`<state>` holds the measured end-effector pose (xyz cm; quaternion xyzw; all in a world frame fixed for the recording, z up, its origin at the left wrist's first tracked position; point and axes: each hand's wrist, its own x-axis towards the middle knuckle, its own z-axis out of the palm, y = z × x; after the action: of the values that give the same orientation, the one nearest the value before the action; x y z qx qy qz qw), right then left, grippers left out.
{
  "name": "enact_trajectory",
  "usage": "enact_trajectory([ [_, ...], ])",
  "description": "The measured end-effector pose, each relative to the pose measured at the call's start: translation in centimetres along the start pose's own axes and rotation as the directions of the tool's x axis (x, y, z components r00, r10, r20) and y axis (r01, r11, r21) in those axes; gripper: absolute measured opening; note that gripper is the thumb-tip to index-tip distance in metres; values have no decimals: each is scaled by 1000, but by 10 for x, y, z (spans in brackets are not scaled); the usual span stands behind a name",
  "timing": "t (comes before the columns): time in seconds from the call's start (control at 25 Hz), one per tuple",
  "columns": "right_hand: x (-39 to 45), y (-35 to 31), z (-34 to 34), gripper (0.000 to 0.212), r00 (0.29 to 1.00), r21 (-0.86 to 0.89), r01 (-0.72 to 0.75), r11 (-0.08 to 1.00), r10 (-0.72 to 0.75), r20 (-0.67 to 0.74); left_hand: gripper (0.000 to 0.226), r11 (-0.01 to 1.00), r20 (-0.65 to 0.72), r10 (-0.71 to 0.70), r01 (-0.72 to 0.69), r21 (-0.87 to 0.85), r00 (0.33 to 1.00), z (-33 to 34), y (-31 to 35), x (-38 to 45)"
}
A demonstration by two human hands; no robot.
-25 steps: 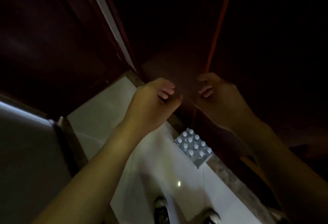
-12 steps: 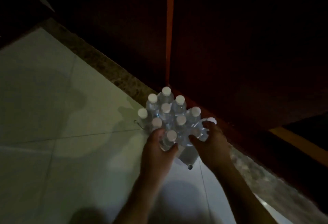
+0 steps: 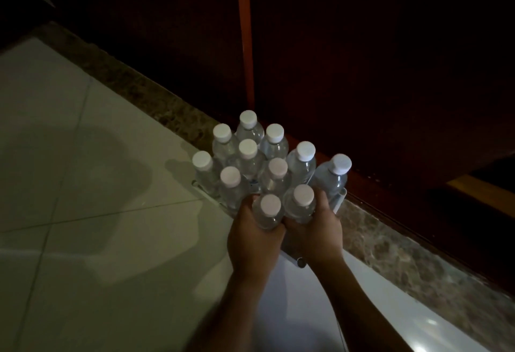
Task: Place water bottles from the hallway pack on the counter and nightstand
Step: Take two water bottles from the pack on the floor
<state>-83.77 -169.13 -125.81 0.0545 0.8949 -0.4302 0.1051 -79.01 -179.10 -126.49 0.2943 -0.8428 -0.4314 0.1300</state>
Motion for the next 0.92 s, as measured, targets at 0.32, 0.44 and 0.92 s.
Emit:
enact_trajectory([
  [0.32,-37,-131,-101,56,989,316,146,937,-150,-9,60,970,55,9,4,-244,998,-140,142,10],
  [0.44,-66,-267,-196,49,980,484,172,858,-200,6,62,947,107,19,16,-320,994,-245,267,21],
  [0.92,-210,-890,-639,40,849,604,487,631,-506,-156,40,705,-55,421,-365,-608,906,-697,870,42],
])
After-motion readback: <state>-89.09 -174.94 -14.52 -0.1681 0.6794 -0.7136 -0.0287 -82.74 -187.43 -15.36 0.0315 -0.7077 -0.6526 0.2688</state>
